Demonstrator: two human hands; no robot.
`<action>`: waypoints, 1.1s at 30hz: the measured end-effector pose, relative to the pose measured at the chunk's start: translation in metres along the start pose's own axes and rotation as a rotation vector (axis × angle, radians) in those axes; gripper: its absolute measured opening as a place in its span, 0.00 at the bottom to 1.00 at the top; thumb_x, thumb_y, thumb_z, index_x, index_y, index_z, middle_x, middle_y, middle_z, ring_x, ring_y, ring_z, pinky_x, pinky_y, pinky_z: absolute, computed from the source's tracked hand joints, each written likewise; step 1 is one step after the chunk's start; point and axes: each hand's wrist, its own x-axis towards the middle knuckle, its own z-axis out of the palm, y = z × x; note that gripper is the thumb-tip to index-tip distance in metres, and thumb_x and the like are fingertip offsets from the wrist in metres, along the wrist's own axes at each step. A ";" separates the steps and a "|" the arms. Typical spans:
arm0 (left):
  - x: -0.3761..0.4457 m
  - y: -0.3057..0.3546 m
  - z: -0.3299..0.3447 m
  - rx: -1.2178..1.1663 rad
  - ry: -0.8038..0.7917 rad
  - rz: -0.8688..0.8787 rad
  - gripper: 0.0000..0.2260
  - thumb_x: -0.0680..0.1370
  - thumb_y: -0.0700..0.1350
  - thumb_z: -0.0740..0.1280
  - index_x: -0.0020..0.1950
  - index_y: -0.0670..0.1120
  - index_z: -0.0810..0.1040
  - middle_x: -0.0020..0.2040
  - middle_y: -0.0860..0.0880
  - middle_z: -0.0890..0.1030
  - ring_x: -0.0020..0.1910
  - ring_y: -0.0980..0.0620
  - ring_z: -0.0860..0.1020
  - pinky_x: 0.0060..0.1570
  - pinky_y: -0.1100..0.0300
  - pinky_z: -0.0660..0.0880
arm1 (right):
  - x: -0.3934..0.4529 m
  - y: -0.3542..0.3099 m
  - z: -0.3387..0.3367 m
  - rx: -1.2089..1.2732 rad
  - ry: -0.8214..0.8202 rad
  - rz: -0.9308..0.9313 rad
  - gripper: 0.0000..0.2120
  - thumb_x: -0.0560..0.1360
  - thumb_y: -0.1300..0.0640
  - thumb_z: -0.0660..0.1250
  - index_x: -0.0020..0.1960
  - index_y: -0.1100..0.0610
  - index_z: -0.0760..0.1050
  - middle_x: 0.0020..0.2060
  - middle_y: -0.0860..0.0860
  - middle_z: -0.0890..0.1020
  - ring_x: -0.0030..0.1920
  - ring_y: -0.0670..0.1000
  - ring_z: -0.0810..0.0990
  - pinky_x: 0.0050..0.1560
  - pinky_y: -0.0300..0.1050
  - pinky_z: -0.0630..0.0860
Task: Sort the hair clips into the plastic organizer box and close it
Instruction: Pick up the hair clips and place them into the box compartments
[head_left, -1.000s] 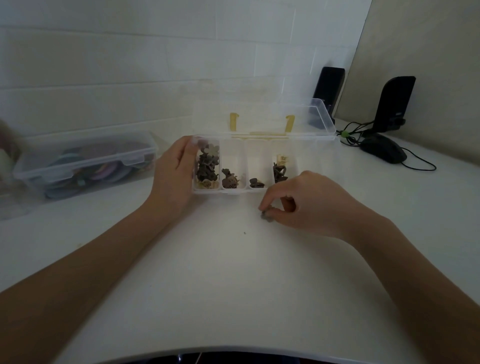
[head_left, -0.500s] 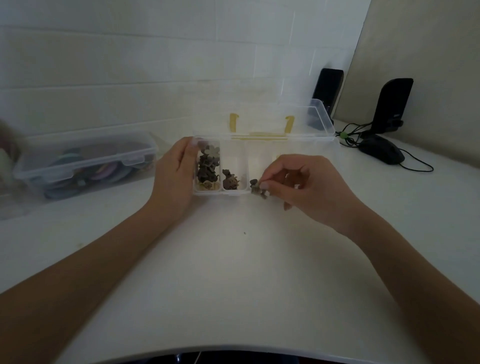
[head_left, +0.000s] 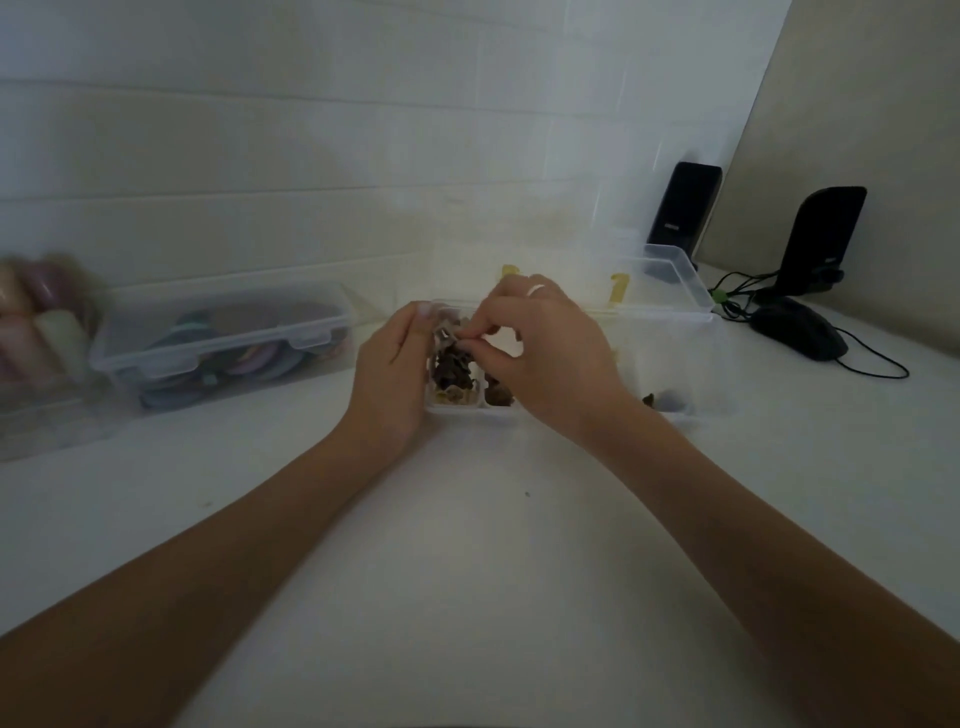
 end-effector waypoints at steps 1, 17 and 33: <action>-0.001 0.000 0.000 0.001 0.006 -0.004 0.14 0.83 0.45 0.53 0.50 0.44 0.77 0.41 0.57 0.77 0.38 0.69 0.75 0.42 0.76 0.69 | -0.001 0.002 0.001 0.002 -0.007 0.009 0.01 0.71 0.55 0.71 0.43 0.52 0.81 0.40 0.47 0.78 0.42 0.44 0.69 0.36 0.50 0.76; 0.002 0.003 0.005 -0.063 -0.075 -0.078 0.09 0.81 0.38 0.55 0.48 0.40 0.75 0.40 0.54 0.76 0.36 0.69 0.76 0.36 0.76 0.70 | -0.016 0.008 -0.001 -0.017 -0.014 0.031 0.13 0.74 0.55 0.64 0.58 0.49 0.78 0.48 0.47 0.77 0.48 0.46 0.74 0.40 0.47 0.77; 0.007 -0.006 0.011 -0.227 -0.084 -0.388 0.07 0.78 0.43 0.62 0.51 0.40 0.75 0.48 0.40 0.77 0.48 0.48 0.75 0.49 0.56 0.72 | -0.014 0.021 -0.016 -0.107 -0.010 0.083 0.13 0.78 0.49 0.59 0.60 0.44 0.77 0.56 0.42 0.81 0.56 0.46 0.76 0.59 0.48 0.63</action>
